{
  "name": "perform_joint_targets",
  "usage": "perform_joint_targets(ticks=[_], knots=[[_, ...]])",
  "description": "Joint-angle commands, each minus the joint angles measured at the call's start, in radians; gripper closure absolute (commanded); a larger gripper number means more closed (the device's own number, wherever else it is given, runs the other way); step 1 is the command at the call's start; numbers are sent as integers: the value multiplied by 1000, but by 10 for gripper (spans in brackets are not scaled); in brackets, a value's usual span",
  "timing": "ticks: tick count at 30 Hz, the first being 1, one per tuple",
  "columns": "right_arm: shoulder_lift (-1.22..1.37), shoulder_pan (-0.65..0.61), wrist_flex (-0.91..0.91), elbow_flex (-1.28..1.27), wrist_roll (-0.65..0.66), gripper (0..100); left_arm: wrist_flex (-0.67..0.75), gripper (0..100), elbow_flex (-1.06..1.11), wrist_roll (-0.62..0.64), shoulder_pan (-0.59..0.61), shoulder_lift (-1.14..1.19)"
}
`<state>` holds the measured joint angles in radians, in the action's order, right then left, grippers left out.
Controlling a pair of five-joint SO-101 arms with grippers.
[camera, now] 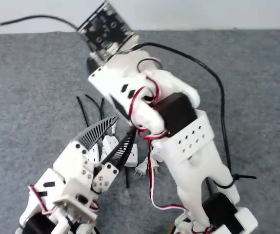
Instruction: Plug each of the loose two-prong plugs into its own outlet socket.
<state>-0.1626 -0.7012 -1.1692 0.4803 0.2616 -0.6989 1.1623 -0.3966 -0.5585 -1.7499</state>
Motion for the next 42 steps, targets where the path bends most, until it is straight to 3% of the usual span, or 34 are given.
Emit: perform_joint_targets(ticks=[1, 7, 14, 18, 28, 35, 42], knots=[[-35, -70, -51, 71, -6, 991, 14, 862, 48, -60, -11, -60], [-35, -157, -257, 143, -6, 991, 109, 862, 199, -68, 31, -69], [-33, -154, -375, 255, -6, 991, 147, 862, 222, -38, 120, -69], [-22, -154, -407, 255, -6, 991, 98, 862, 205, -9, 84, -69], [-22, -154, -409, 253, -6, 991, -176, 862, -36, -14, -95, -69], [-30, -160, -489, 253, -6, 991, -180, 862, -96, -71, -89, -69], [-33, -159, -538, 261, -6, 991, -106, 862, -33, -72, 11, -69]])
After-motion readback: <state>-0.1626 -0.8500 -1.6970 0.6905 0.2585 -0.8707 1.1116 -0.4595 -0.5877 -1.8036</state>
